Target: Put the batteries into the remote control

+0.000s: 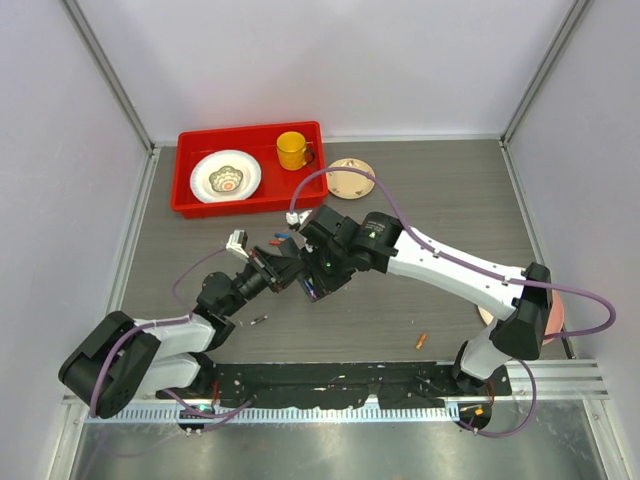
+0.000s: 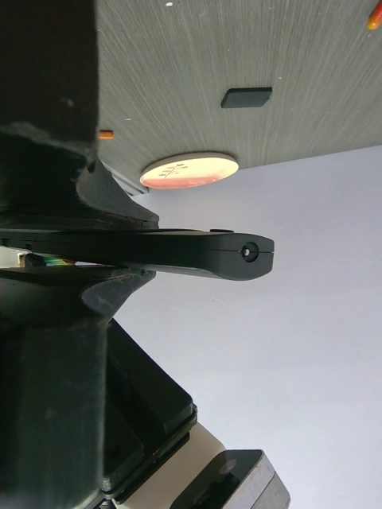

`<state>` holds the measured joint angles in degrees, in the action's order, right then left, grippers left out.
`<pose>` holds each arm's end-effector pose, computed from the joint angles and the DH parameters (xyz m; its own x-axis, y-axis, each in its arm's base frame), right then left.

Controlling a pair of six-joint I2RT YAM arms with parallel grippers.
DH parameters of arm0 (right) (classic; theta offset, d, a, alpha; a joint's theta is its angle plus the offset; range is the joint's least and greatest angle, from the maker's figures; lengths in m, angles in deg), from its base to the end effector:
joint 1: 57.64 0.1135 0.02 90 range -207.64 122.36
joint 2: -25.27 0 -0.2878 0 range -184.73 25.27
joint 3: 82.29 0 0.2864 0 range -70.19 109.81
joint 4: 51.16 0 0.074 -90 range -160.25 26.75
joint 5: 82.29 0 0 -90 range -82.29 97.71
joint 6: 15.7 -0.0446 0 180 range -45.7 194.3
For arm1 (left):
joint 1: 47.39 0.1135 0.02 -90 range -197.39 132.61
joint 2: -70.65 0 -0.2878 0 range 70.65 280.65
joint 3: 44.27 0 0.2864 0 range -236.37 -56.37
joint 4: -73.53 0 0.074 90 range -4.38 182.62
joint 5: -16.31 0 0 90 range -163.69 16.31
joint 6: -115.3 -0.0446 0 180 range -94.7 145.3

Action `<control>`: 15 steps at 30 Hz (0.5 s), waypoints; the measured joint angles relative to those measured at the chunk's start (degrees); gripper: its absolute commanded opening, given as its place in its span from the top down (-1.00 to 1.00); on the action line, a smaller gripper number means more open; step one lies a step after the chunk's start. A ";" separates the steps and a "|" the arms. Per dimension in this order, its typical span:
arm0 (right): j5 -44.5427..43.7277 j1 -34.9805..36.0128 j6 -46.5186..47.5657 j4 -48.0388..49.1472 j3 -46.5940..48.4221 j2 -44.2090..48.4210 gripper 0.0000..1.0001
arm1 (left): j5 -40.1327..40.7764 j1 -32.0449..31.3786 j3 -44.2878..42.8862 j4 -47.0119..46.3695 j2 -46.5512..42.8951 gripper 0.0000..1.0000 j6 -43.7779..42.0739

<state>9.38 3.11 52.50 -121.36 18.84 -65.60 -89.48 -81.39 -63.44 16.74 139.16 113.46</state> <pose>0.1775 0.3196 0.3496 -0.7192 -0.5245 -0.4557 -0.6593 0.7221 0.2094 0.1732 -0.1315 0.1792 -0.7579 -0.6489 -0.0671 0.1319 -0.0517 -0.9899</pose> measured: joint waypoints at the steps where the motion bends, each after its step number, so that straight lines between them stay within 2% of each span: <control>1: 0.02 -0.09 0.11 -0.07 0.11 0.00 0.78 | 0.00 0.00 -0.13 0.04 0.00 1.00 0.00; 7: 0.57 -0.52 0.46 -0.61 0.72 -0.15 0.76 | 0.09 0.00 -0.44 0.11 -0.04 0.99 -0.11; 12: 0.85 -0.52 0.46 -1.73 2.08 -1.07 0.99 | 0.09 0.00 -0.44 0.35 -1.64 1.00 -2.19; 15: 1.29 -0.52 0.31 -2.36 3.04 -1.51 0.98 | 0.44 0.00 -0.44 2.08 -4.52 1.00 -4.68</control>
<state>10.67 2.59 52.81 -123.72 21.88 -67.11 -89.04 -81.39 -63.87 18.82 134.63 108.78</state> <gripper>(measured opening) 0.177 0.192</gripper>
